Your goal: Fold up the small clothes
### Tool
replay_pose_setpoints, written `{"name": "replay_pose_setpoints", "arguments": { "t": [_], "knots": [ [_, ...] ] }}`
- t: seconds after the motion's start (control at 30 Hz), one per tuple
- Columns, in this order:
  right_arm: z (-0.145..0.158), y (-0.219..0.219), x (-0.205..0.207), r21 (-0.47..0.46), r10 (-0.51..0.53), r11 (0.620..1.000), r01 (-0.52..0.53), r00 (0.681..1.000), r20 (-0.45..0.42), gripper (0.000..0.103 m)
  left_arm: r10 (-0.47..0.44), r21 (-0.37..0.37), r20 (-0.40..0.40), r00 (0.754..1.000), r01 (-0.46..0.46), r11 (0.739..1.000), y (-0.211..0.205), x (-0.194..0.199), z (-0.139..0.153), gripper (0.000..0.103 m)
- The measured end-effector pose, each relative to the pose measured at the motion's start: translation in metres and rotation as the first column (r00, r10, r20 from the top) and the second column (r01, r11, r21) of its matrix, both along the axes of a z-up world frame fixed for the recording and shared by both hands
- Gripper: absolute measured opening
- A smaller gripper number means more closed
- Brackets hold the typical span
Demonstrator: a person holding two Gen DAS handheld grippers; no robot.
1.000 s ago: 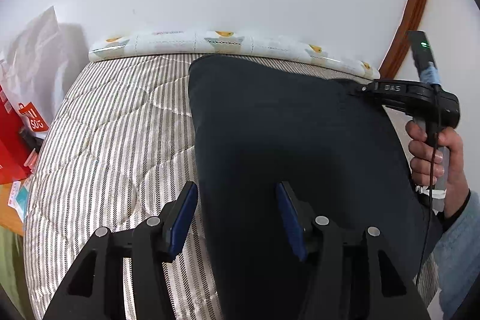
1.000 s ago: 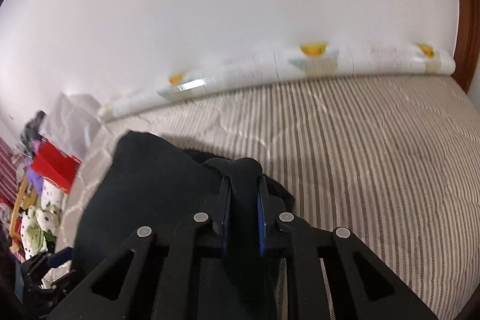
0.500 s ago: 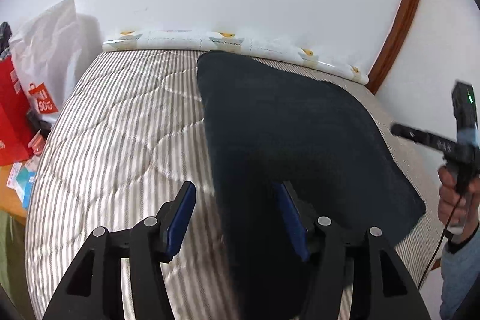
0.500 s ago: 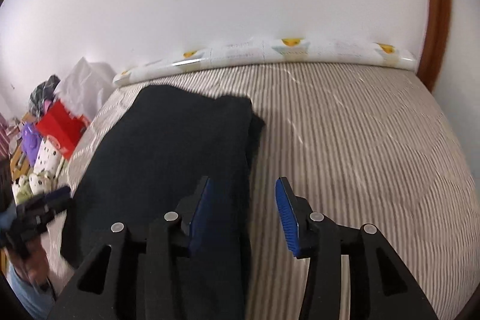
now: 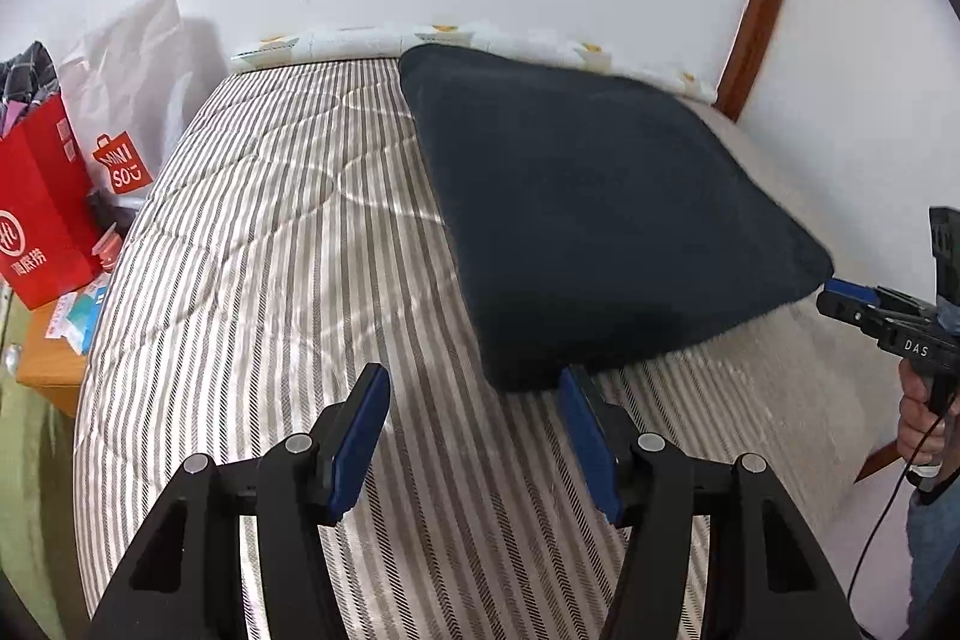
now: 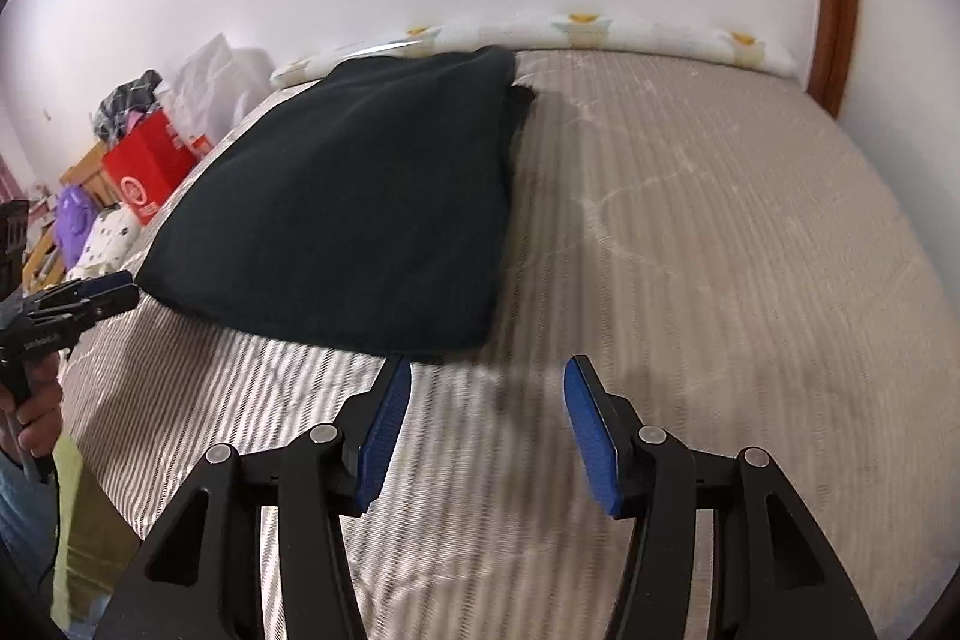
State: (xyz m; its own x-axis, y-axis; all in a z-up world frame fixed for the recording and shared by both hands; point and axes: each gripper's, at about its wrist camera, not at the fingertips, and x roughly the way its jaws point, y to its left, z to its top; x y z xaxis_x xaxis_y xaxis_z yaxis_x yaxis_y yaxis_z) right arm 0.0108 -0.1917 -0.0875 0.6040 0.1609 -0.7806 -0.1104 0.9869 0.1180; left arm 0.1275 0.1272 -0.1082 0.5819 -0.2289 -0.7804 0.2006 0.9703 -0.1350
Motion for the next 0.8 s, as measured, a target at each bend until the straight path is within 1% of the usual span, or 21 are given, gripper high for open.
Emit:
{"name": "replay_pose_setpoints", "arguments": {
  "t": [0.07, 0.1, 0.2, 0.27, 0.33, 0.37, 0.4, 0.43, 0.47, 0.5, 0.53, 0.57, 0.67, 0.73, 0.8],
  "knots": [
    [-0.010, 0.006, 0.006, 0.030, -0.006, 1.000, 0.005, 1.000, 0.006, 0.053, 0.011, 0.007, -0.001, 1.000, -0.011, 1.000, -0.005, 0.002, -0.005, 0.056],
    [-0.013, 0.008, 0.009, 0.050, -0.013, 0.999, 0.013, 1.000, 0.009, 0.053, 0.014, -0.004, -0.003, 1.000, -0.014, 1.000, -0.007, 0.002, -0.008, 0.056],
    [-0.019, 0.012, 0.020, 0.141, -0.041, 0.989, 0.039, 0.999, 0.016, 0.053, 0.033, -0.014, 0.010, 0.999, -0.033, 0.999, -0.010, 0.007, -0.010, 0.056],
    [-0.026, 0.014, 0.034, 0.174, -0.063, 0.983, 0.063, 0.998, -0.002, 0.053, 0.049, -0.024, 0.025, 0.999, -0.048, 0.999, -0.012, 0.011, -0.011, 0.056],
    [-0.033, 0.014, 0.046, 0.205, -0.080, 0.975, 0.082, 0.997, -0.022, 0.050, 0.062, -0.035, 0.019, 0.998, -0.061, 0.997, -0.014, 0.017, -0.014, 0.054],
    [-0.032, 0.015, 0.050, 0.214, -0.085, 0.973, 0.086, 0.996, -0.017, 0.041, 0.069, -0.036, 0.017, 0.997, -0.068, 0.997, -0.016, 0.020, -0.016, 0.054],
    [-0.032, 0.017, 0.053, 0.224, -0.074, 0.972, 0.075, 0.997, -0.013, 0.036, 0.073, -0.033, 0.018, 0.997, -0.072, 0.997, -0.018, 0.022, -0.018, 0.048],
    [-0.030, 0.020, 0.055, 0.215, -0.073, 0.974, 0.071, 0.997, 0.005, 0.029, 0.075, -0.030, 0.018, 0.997, -0.075, 0.997, -0.021, 0.024, -0.019, 0.038],
    [-0.026, 0.023, 0.056, 0.193, -0.078, 0.979, 0.070, 0.996, 0.036, 0.025, 0.076, -0.031, 0.015, 0.997, -0.075, 0.997, -0.024, 0.026, -0.021, 0.032],
    [-0.024, 0.024, 0.057, 0.176, -0.071, 0.983, 0.061, 0.996, 0.054, 0.023, 0.080, -0.030, 0.015, 0.997, -0.079, 0.996, -0.028, 0.029, -0.021, 0.025],
    [-0.021, 0.025, 0.058, 0.160, -0.066, 0.986, 0.053, 0.995, 0.076, 0.020, 0.094, -0.024, 0.019, 0.995, -0.094, 0.995, -0.031, 0.033, -0.021, 0.025],
    [-0.019, 0.021, 0.060, 0.157, -0.074, 0.986, 0.058, 0.993, 0.095, 0.018, 0.098, -0.033, 0.020, 0.995, -0.097, 0.995, -0.034, 0.037, -0.021, 0.024],
    [-0.016, 0.002, 0.076, 0.185, -0.131, 0.976, 0.113, 0.987, 0.092, 0.015, 0.083, -0.081, 0.004, 0.997, -0.082, 0.993, -0.048, 0.052, -0.019, 0.022],
    [-0.015, -0.011, 0.088, 0.194, -0.164, 0.970, 0.144, 0.982, 0.092, 0.015, 0.062, -0.062, 0.022, 0.998, -0.060, 0.996, -0.062, 0.059, -0.016, 0.022],
    [-0.016, -0.020, 0.099, 0.201, -0.187, 0.965, 0.167, 0.979, 0.084, 0.015, 0.046, -0.020, 0.049, 0.998, -0.045, 0.999, -0.074, 0.065, -0.015, 0.022]
  ]
}}
